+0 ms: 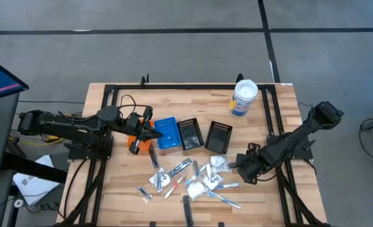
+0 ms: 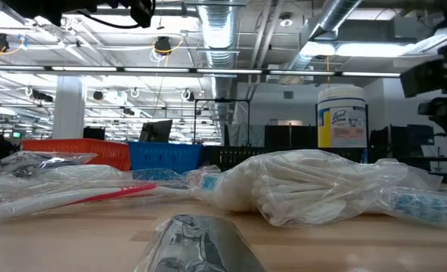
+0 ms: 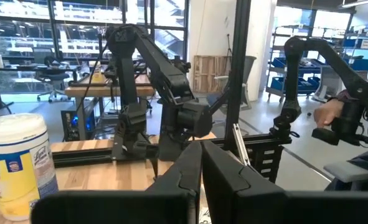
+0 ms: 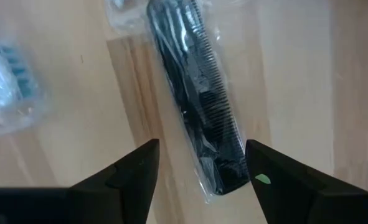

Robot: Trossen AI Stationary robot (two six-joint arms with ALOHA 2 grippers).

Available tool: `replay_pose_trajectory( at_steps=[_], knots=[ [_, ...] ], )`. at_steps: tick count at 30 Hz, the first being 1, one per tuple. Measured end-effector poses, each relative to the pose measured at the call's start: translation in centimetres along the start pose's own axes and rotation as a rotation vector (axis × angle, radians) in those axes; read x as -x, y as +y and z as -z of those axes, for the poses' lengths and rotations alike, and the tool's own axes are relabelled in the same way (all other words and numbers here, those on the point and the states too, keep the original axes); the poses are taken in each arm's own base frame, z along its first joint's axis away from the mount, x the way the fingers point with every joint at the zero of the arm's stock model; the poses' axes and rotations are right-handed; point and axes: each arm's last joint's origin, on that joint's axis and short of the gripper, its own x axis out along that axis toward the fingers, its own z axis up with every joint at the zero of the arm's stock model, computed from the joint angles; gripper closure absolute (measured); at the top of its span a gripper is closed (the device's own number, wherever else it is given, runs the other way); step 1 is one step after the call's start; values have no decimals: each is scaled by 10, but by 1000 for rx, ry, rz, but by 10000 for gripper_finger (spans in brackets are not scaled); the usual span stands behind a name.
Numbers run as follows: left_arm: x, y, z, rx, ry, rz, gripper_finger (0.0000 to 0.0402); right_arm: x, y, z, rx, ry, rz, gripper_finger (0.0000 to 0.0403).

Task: Pick & Place Travel size toiletries
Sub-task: Put the black comb into the right black bin

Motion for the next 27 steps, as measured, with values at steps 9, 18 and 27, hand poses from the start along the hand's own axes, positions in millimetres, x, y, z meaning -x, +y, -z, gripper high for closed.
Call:
replay_pose_trajectory(
  at_steps=[9, 18, 27],
  knots=[
    [0, 0, 1, -6, 5, 0, 394, -17, 0, -5, 72, 63, 62, 178],
    [0, 0, 1, -5, 9, 1, 394, -25, 0, -9, 111, 95, 69, 240],
    [0, 0, 1, -4, 11, 2, 394, -24, -7, -13, 94, 80, 80, 335]
  ],
)
